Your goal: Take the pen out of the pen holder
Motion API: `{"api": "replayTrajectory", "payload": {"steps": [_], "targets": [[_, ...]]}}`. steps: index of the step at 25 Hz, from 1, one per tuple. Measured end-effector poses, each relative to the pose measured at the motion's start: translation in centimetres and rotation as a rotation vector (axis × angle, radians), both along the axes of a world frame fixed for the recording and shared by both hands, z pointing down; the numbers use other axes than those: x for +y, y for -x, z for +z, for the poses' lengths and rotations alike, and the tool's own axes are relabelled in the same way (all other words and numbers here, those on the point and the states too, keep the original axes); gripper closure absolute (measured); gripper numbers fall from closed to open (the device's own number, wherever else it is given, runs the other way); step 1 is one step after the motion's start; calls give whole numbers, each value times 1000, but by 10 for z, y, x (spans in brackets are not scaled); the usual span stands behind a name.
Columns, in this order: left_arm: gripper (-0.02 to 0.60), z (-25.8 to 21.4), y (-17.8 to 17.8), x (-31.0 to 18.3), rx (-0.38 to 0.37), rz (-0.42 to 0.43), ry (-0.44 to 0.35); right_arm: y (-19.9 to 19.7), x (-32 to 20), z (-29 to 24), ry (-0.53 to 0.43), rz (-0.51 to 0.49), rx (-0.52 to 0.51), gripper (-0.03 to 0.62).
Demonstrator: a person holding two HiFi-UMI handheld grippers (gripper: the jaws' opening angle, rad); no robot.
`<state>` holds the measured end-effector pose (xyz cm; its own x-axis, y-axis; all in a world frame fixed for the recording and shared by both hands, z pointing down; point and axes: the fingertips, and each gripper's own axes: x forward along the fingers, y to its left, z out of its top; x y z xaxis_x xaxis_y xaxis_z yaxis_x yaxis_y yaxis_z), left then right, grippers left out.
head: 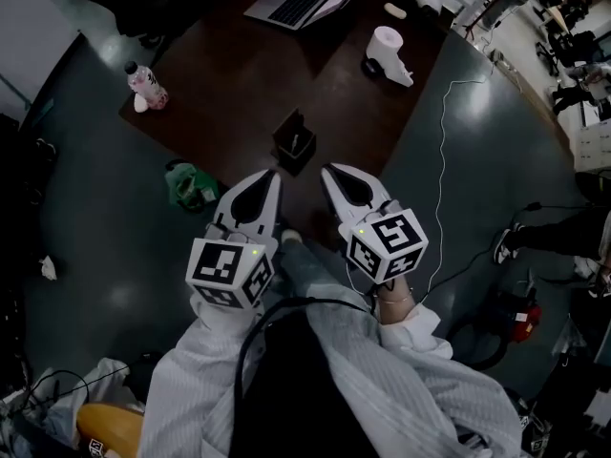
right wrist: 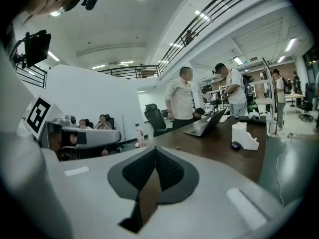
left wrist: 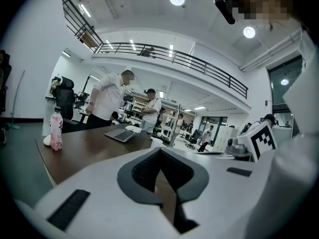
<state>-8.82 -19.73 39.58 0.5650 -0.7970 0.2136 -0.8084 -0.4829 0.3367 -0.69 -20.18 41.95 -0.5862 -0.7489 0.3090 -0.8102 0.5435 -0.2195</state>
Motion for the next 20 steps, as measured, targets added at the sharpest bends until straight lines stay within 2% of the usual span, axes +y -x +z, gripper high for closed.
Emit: {"api": "replayTrajectory", "payload": {"steps": [10, 20], "targets": [[577, 17, -22, -54, -14, -5, 33, -21, -63, 27, 68, -19, 4, 585], [577, 33, -16, -79, -17, 24, 81, -5, -93, 53, 134, -44, 2, 570]]}}
